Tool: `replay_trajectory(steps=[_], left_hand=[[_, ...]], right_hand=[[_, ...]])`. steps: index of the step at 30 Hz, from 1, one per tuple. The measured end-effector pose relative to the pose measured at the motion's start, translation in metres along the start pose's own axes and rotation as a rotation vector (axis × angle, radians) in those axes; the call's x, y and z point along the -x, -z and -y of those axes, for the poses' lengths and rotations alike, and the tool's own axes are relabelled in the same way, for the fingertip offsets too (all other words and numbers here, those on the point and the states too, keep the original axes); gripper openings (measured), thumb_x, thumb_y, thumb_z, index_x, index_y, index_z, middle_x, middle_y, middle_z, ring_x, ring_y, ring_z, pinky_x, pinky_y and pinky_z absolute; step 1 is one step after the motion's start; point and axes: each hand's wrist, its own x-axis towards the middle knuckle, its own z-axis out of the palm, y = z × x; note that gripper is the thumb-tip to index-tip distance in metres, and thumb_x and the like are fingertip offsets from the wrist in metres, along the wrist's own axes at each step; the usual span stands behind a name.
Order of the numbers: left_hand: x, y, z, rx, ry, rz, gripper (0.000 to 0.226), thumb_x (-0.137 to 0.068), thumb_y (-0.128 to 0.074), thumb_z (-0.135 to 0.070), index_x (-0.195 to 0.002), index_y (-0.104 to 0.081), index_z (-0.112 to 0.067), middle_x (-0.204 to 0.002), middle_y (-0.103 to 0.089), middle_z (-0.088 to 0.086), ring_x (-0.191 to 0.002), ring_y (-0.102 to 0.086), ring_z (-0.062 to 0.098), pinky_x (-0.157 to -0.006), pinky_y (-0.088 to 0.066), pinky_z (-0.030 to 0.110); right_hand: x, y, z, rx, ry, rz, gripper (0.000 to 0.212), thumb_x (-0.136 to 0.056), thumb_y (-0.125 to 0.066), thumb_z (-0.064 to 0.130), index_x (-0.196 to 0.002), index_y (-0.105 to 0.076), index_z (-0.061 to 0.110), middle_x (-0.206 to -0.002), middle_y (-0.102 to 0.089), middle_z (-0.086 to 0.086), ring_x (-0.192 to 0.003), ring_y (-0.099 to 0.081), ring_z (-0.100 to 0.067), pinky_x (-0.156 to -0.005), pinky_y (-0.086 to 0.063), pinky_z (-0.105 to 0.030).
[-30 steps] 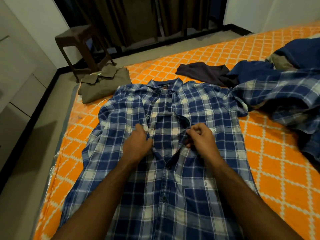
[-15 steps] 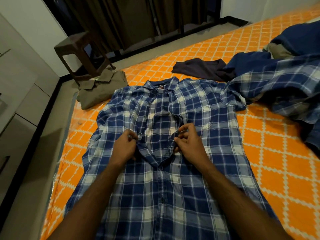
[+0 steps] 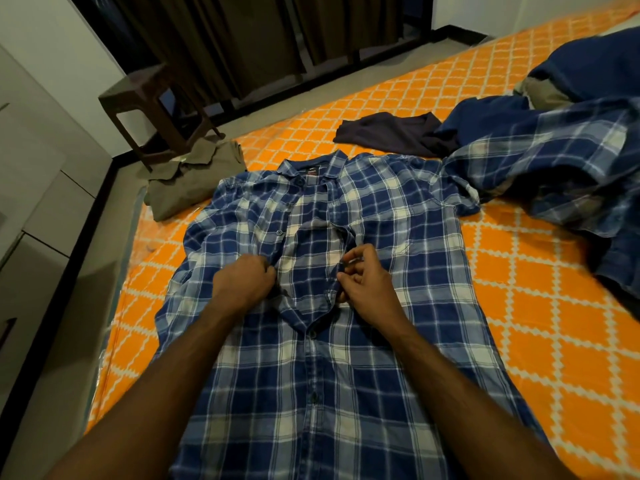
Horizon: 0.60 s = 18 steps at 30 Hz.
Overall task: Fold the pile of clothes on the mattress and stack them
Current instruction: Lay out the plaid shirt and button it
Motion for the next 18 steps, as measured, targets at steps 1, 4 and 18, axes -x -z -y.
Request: replay_trajectory(steps=[1, 4, 18], left_hand=[[-0.001, 0.005, -0.005, 0.017, -0.018, -0.034, 0.031, -0.102, -0.042, -0.036, -0.087, -0.062, -0.018, -0.082, -0.062, 0.002, -0.074, -0.063, 0.020, -0.065, -0.051, 0.035], [-0.004, 0.019, -0.024, 0.220, -0.018, -0.096, 0.034, -0.104, -0.045, -0.034, -0.080, -0.059, -0.016, -0.072, -0.060, 0.001, -0.068, -0.060, 0.019, -0.054, -0.037, 0.029], [0.037, -0.019, -0.037, 0.696, -0.018, 0.064, 0.020, -0.094, -0.067, -0.036, -0.097, -0.061, -0.017, -0.087, -0.067, 0.000, -0.077, -0.065, 0.013, -0.064, -0.051, 0.026]], right_hand=[[0.000, 0.001, 0.000, -0.019, -0.004, -0.002, 0.026, -0.097, -0.061, 0.003, -0.111, -0.046, 0.019, -0.098, -0.065, -0.008, -0.075, -0.072, -0.019, -0.066, -0.062, -0.030], [-0.001, 0.003, 0.001, -0.077, -0.022, -0.011, 0.031, -0.094, -0.065, 0.003, -0.115, -0.047, 0.018, -0.096, -0.064, -0.006, -0.074, -0.070, -0.011, -0.068, -0.061, -0.029], [-0.004, 0.005, 0.012, -0.014, -0.133, 0.088, 0.052, -0.084, -0.081, 0.016, -0.126, -0.052, 0.015, -0.109, -0.062, -0.002, -0.092, -0.067, -0.015, -0.083, -0.060, -0.030]])
